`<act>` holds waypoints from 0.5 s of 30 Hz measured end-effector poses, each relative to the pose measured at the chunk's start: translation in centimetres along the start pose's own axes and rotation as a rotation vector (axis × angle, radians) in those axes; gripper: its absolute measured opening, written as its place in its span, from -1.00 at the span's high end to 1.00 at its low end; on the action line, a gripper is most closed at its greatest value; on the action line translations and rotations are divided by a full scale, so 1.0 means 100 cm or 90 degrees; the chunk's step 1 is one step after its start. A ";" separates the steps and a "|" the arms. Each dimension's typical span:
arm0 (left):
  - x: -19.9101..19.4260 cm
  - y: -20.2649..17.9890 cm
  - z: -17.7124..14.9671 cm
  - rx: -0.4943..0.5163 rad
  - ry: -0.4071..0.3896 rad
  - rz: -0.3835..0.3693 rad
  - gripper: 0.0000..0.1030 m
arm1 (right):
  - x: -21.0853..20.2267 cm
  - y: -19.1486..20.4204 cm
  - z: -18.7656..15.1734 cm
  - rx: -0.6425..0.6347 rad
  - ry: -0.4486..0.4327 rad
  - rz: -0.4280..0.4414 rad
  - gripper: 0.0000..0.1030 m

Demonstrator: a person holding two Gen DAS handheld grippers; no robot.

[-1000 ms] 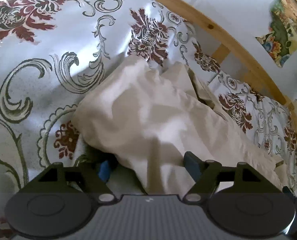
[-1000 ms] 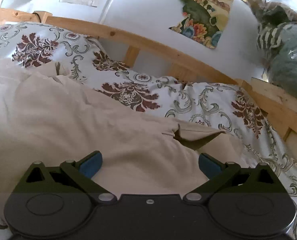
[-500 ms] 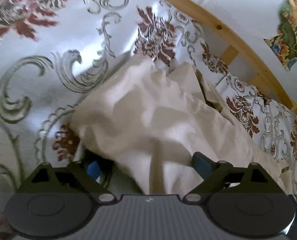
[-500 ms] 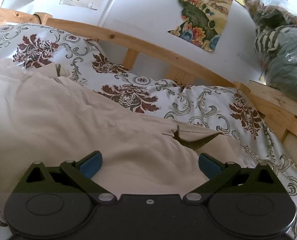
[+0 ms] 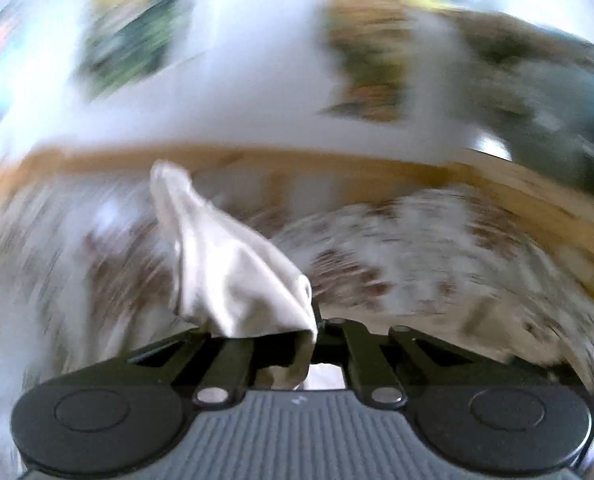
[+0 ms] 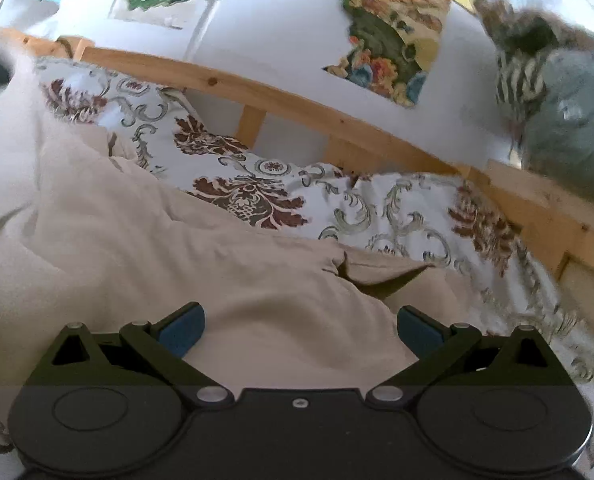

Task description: Fold large clothes

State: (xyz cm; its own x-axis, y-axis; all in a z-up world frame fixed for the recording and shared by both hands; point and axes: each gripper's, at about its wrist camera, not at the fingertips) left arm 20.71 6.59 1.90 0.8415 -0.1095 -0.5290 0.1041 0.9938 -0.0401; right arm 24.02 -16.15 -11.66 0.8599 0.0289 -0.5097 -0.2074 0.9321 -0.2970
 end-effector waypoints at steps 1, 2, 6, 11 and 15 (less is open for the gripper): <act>-0.002 -0.014 0.006 0.045 -0.006 -0.011 0.95 | 0.000 -0.009 0.002 0.030 0.004 0.017 -0.98; -0.002 -0.029 0.012 0.087 -0.007 -0.025 0.95 | -0.001 -0.018 0.004 0.055 0.010 0.032 -0.98; 0.008 -0.071 0.021 0.182 0.030 -0.086 0.95 | -0.023 -0.066 0.026 0.139 0.055 0.004 -0.89; 0.019 -0.116 0.002 0.276 0.061 -0.116 0.95 | -0.081 -0.169 0.024 0.444 0.080 0.182 -0.92; 0.023 -0.143 -0.022 0.318 0.080 -0.111 0.94 | -0.083 -0.209 -0.012 0.588 0.110 0.395 -0.98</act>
State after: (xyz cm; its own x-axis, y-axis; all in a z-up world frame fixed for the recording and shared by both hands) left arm 19.96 -7.85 -0.57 0.7221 -0.2384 -0.6494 0.5021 0.8264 0.2550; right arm 20.66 -36.28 -2.16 0.6370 0.5969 -0.4878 -0.0902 0.6862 0.7218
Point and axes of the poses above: each gripper's, at about its wrist camera, not at the fingertips, and x roughly the way its jaws point, y to its left, z to its top, and after that the axes turned 9 degrees about y, right-handed
